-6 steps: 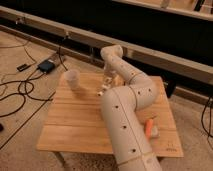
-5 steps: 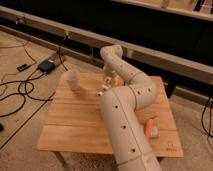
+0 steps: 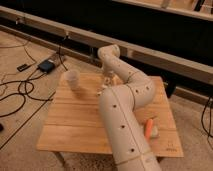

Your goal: Stand the bottle upright

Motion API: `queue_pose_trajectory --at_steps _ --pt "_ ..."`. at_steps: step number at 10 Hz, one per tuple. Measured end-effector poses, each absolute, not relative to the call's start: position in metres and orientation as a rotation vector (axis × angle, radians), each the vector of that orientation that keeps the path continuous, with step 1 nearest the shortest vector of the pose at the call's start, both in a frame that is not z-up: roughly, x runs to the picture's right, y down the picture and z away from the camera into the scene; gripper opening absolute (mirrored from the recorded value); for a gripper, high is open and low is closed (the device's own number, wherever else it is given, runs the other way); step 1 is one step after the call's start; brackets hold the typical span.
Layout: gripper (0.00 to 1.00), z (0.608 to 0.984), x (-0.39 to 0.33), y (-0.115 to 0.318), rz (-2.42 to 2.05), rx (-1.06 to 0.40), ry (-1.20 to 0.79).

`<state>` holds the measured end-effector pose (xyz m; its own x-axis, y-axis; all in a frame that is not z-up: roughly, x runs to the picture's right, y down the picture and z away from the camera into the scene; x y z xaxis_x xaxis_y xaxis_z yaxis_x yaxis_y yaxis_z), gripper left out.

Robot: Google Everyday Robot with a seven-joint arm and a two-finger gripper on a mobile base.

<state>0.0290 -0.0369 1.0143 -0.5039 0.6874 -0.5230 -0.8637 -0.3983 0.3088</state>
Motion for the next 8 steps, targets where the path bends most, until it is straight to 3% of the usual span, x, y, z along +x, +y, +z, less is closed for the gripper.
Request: queue_pose_trajectory --at_steps 8 --pt "0.65 1.004 0.017 -0.025 2.007 -0.374 0.689"
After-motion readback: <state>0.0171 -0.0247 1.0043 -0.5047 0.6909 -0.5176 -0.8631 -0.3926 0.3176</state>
